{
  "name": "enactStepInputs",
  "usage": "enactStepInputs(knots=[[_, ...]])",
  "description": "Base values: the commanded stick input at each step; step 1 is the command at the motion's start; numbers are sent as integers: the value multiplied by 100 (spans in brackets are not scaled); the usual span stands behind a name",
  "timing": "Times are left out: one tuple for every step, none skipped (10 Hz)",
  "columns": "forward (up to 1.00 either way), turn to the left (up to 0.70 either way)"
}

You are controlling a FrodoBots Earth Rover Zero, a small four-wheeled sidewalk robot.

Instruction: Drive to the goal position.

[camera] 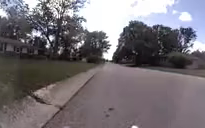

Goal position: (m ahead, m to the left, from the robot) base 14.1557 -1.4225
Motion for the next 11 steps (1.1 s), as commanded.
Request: enactStepInputs(knots=[[85, 0], [85, 0], [85, 0], [85, 0], [85, -2], [85, -9], [85, -25], [85, -30], [85, -31], [85, -29], [85, -19]])
